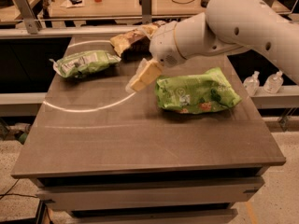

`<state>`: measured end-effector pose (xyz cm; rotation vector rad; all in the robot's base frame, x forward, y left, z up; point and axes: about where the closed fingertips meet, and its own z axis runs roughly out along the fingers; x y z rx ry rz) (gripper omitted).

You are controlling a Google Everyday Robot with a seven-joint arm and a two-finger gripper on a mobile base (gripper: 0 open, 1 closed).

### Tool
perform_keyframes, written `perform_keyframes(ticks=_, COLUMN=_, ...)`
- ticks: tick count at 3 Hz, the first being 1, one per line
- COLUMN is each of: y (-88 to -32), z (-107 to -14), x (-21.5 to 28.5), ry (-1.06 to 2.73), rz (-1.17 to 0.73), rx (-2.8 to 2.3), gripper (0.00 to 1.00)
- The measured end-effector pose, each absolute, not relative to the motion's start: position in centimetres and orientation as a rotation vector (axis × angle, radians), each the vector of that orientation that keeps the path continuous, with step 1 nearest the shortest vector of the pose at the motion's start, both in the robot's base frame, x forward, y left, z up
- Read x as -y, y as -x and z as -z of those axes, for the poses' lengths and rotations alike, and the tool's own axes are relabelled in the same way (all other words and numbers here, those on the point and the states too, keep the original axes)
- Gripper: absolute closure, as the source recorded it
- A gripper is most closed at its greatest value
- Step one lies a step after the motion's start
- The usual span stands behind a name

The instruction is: Pick green jalapeno chip bag

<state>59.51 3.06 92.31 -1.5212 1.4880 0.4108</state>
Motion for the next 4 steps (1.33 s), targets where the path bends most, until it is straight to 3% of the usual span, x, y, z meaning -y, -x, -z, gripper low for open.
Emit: perform_keyframes(ticks=4, y=-62.0, z=-90.5, x=-12.9, ry=1.708, rz=-0.357, rx=-1.512, gripper=0.0)
